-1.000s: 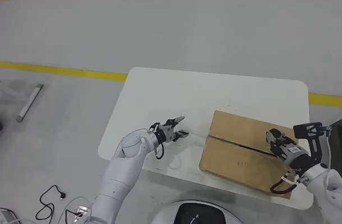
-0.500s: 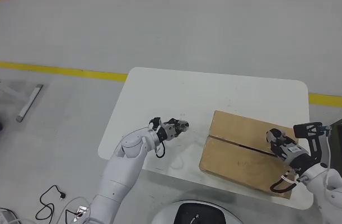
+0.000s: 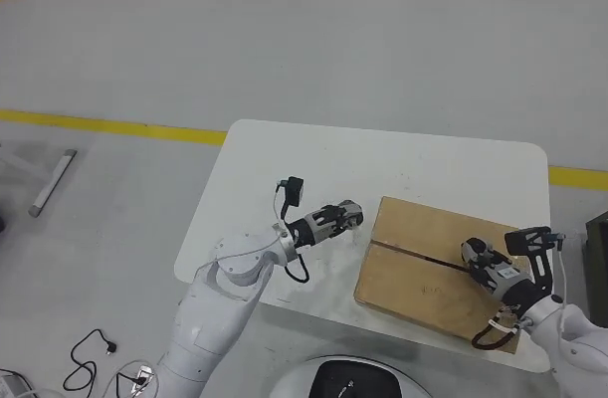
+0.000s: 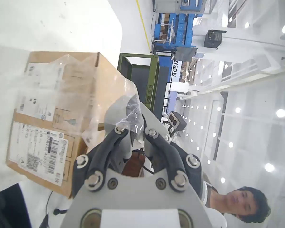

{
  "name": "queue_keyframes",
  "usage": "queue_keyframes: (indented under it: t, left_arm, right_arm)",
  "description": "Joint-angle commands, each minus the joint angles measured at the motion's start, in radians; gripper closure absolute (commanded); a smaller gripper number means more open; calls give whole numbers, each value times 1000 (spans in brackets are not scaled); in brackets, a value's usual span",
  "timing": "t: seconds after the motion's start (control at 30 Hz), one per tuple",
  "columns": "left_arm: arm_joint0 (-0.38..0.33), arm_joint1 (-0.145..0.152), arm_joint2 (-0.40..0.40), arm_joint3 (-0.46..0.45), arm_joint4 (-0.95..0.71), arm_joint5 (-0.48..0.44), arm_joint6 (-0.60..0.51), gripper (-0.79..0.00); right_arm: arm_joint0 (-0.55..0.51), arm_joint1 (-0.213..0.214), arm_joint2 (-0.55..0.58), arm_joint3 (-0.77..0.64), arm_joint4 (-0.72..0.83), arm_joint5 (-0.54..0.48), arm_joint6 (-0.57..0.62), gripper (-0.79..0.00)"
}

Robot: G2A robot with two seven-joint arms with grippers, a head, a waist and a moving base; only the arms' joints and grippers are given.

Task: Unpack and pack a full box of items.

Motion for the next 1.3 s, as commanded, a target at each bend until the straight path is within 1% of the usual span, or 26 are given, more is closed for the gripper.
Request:
queue_keyframes:
  t: [0.0,0.03,0.07,0.1,0.13,0.17,0.33,0.53,0.67,0.8,1.27]
  left_arm:
    - [-8,1,8,-2,-13,-5,-10,-265]
    - [-13,1,12,-1,-4,-6,-8,-326]
    - [-18,2,17,1,-4,-8,-7,-440]
    - [-24,1,22,4,-11,-10,-8,-653]
    - [-31,2,28,5,-8,-12,-7,-739]
    - [-38,2,34,5,-1,-14,-6,-785]
    - [-82,-1,75,8,-7,-12,4,-785]
    - [-140,-6,128,9,-21,-4,13,-785]
    - [-173,-10,161,0,-35,4,16,-785]
    - [-201,-13,199,-11,-34,8,16,-785]
    - [-282,-37,385,18,-22,-7,15,-785]
  right_arm:
    - [4,-1,-10,22,4,-12,-17,0]
    - [7,-2,-16,28,2,-22,-24,0]
    - [9,-3,-21,36,3,-30,-30,0]
    - [12,-3,-25,41,-1,-35,-35,0]
    - [15,-3,-28,45,-3,-36,-39,0]
    - [16,-4,-31,46,-2,-37,-44,0]
    - [11,-3,-10,23,-5,-25,-78,0]
    - [-41,7,87,-56,11,-2,-97,0]
    - [-81,15,160,-102,14,10,-76,0]
    - [-113,21,208,-128,15,10,-53,0]
    - [-223,29,356,-164,47,31,-101,0]
